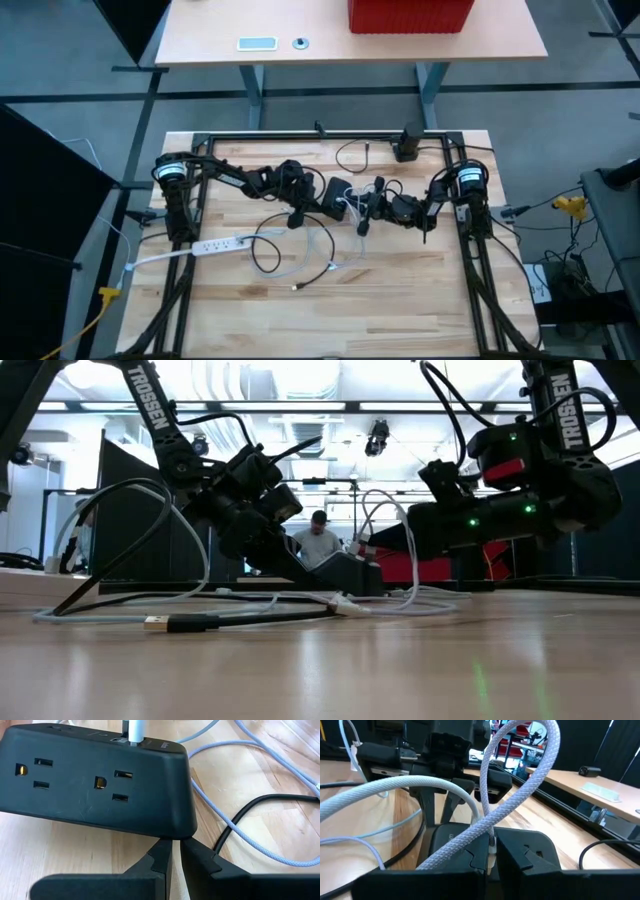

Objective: Insert USB
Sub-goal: Insert the purple charger cable into the black outlet extension

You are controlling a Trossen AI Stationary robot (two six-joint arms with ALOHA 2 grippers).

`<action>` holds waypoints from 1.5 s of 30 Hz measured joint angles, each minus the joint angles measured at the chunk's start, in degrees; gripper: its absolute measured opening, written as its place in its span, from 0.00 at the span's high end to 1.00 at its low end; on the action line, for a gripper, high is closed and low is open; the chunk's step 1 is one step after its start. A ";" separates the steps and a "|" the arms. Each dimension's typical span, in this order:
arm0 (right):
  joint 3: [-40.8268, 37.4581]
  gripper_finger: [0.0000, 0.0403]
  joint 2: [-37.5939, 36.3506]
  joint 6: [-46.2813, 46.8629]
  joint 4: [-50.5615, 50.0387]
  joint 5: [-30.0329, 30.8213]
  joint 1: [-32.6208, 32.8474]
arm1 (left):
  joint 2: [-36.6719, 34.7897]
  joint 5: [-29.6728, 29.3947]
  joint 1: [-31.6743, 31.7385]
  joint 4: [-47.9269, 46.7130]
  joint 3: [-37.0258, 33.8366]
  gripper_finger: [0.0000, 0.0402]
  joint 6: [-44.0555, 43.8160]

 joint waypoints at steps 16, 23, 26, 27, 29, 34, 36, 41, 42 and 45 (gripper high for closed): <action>0.33 0.98 -0.13 0.59 0.33 -6.51 -3.61 | -0.02 0.00 0.00 0.01 0.00 0.94 0.02; 0.76 0.98 0.79 2.31 0.66 -7.52 -3.74 | -0.02 -0.01 0.00 -0.09 0.00 0.94 0.02; 0.53 0.98 1.00 2.54 0.59 -7.52 -3.74 | -0.02 -0.04 0.00 -0.15 0.00 0.94 0.02; 0.56 0.98 1.04 2.29 0.56 -7.51 -3.74 | -0.02 -0.02 0.00 -0.14 0.00 0.94 0.04; 0.56 0.98 1.03 2.20 0.52 -7.50 -3.74 | -0.02 -0.03 0.00 -0.12 0.00 0.94 0.02; 0.55 0.98 1.03 1.09 0.59 -7.52 -3.74 | -0.02 -0.02 0.00 -0.14 0.00 0.94 0.02; 0.62 0.98 1.03 0.44 0.57 -7.52 -3.74 | -0.02 -0.04 0.00 -0.17 0.00 0.94 0.02; 1.15 0.98 1.03 -0.63 0.41 -8.59 -3.93 | -0.02 -0.02 0.00 -0.22 0.00 0.94 0.03; 1.20 0.98 1.03 -0.94 0.40 -8.62 -3.93 | -0.02 -0.02 0.00 -0.22 0.00 0.94 0.03; 1.20 0.98 1.03 -1.24 0.41 -9.21 -4.13 | -0.02 -0.02 0.00 -0.30 0.00 0.94 0.04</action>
